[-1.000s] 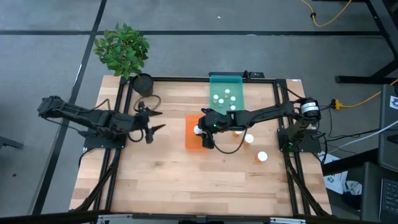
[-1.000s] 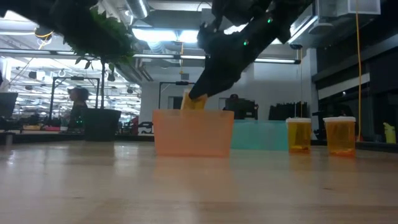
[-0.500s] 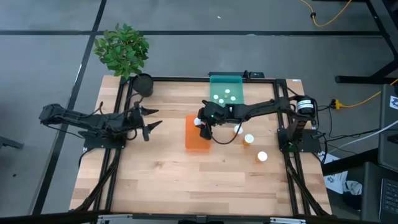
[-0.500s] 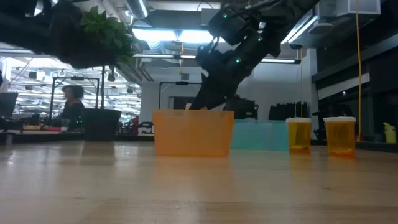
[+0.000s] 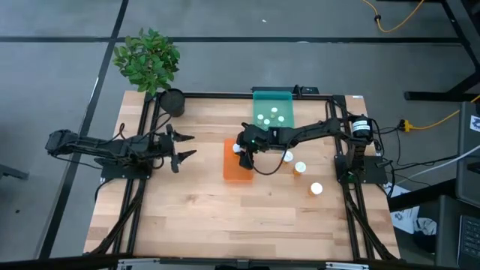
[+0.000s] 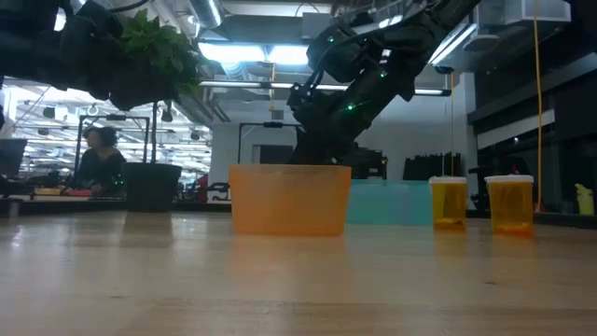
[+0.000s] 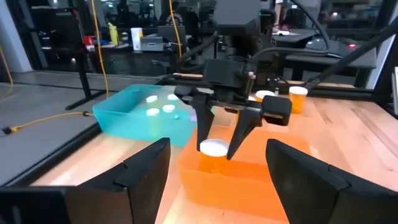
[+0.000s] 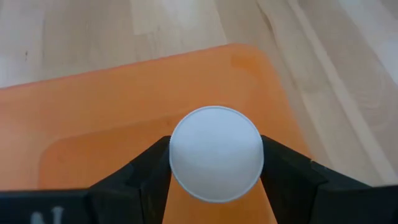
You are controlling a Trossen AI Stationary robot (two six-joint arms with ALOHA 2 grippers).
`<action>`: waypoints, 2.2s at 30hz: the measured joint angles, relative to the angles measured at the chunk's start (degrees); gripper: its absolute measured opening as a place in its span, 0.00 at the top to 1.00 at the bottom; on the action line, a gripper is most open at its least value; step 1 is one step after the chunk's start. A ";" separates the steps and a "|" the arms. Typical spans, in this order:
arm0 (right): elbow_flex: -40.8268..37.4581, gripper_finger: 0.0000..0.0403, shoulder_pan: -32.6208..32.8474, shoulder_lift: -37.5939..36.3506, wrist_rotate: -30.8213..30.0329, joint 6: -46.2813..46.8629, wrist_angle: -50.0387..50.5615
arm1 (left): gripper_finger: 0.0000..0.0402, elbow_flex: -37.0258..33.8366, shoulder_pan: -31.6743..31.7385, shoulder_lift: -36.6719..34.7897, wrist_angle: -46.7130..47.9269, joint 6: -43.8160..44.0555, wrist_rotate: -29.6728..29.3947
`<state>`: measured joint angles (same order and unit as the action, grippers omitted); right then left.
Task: Pick and place medicine bottles into bin by pill shape (circle, oval)
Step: Put the orange capsule bottle into the orange bin
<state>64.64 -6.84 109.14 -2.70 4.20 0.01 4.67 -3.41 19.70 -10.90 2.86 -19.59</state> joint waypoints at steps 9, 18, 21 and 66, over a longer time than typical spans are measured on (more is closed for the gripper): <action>-0.01 0.40 -0.01 0.00 -0.13 -0.12 0.20 | 0.36 -0.02 0.14 0.59 3.33 2.37 0.21; 0.54 0.32 -0.11 -0.15 -0.19 -0.37 -0.07 | 0.36 -0.02 0.14 0.59 3.85 0.61 0.19; 4.23 0.32 -0.12 -0.18 -0.20 -0.36 2.92 | 0.36 -0.02 0.14 0.59 4.28 0.63 0.19; -6.05 0.31 21.62 -45.98 -1.71 47.47 83.25 | 0.36 -4.20 0.14 0.55 -1.62 -6.43 -0.31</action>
<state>58.60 14.78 63.16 -4.41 51.67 83.26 0.47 -3.27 20.25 -12.51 -3.58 -19.90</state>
